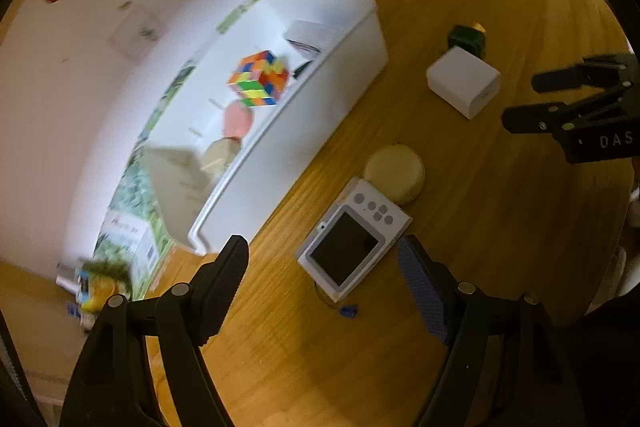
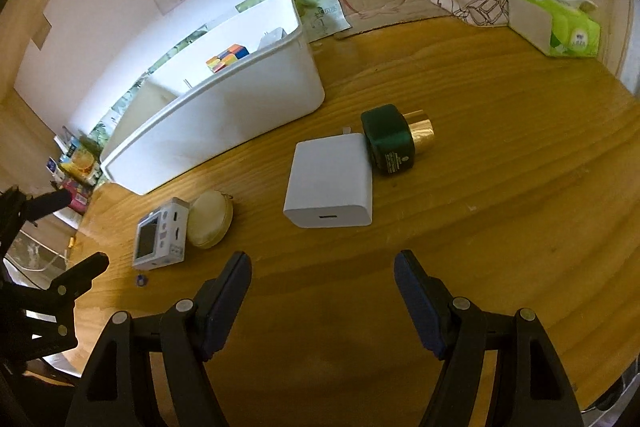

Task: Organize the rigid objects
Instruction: 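Withdraw both tools from the tray toward the white charger and green bottle, then reach the left tool to the beige round pad while the right reaches the white cube charger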

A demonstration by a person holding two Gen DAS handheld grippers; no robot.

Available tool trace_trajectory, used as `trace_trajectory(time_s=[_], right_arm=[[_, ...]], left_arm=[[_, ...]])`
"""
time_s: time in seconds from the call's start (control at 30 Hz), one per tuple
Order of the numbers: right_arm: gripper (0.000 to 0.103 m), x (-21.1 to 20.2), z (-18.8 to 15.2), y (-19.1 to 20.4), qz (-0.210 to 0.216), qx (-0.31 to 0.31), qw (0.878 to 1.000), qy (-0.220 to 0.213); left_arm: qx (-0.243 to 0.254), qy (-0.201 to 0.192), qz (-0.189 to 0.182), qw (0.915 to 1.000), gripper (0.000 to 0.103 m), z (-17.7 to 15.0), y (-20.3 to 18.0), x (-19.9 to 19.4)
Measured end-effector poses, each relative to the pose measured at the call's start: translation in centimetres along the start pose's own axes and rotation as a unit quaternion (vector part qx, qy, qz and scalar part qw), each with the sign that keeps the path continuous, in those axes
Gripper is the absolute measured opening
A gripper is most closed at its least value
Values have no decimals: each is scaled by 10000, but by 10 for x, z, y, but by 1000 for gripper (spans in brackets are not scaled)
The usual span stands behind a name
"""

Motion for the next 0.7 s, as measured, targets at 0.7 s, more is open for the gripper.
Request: trace_trajectory(time_s=[0.7], right_arm=[[75,23,22,11,-821,-858,9926,-262]], left_arm=[[675,615,-1052,9903,83,-9,-24,68]])
Point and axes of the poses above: each gripper's, at about its wrist camera, not at the fingertips, and x roughly the way its jaws point, y to its left, z to its top, the point moved 8 cm from there along x, roughly the way its jaws point, and after that the axes turned 2 degrees about -x, right-handed, at the moved point
